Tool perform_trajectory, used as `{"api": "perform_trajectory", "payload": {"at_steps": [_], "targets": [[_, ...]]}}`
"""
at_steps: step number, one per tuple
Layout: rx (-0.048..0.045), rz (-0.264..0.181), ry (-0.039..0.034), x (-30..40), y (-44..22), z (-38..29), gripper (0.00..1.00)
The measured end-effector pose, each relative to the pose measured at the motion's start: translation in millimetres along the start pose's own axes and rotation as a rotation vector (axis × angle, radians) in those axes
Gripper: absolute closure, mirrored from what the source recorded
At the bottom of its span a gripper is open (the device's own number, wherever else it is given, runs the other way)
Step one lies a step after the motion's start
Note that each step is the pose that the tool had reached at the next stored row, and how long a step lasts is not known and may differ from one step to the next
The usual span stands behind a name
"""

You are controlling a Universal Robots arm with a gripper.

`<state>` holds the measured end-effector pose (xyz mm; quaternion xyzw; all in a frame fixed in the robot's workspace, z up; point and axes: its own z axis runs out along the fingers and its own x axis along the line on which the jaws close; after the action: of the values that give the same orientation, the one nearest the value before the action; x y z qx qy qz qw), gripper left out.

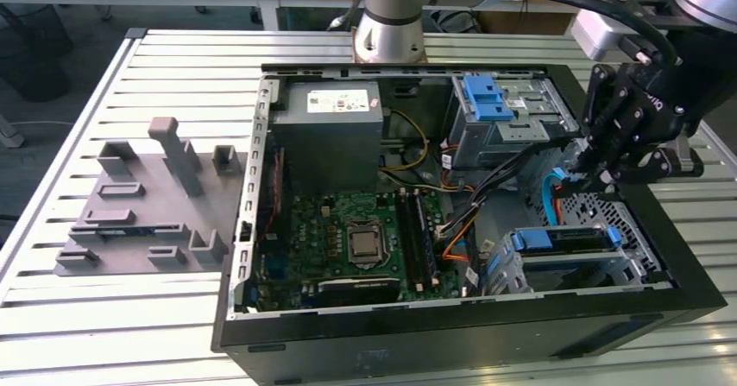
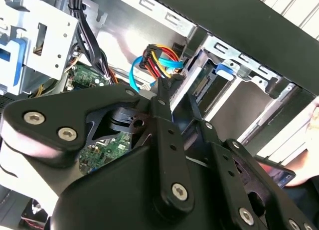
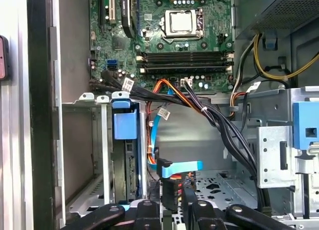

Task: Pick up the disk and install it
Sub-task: 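Insert the first disk wire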

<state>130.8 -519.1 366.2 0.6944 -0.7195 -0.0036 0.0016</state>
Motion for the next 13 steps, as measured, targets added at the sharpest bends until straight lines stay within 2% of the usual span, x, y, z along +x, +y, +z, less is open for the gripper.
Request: {"api": "perform_trajectory", "payload": {"at_steps": [3,7,10,13], "targets": [[0.0043,0.000,0.0055,-4.2,0.4,2.2,0.69],[0.0082,0.000,0.0297,-6.0,0.6,6.0,0.69],[0.0089,0.000,0.0367,-6.6,0.6,8.4,0.69],[0.0090,0.000,0.0381,-6.8,0.6,8.5,0.70]]}}
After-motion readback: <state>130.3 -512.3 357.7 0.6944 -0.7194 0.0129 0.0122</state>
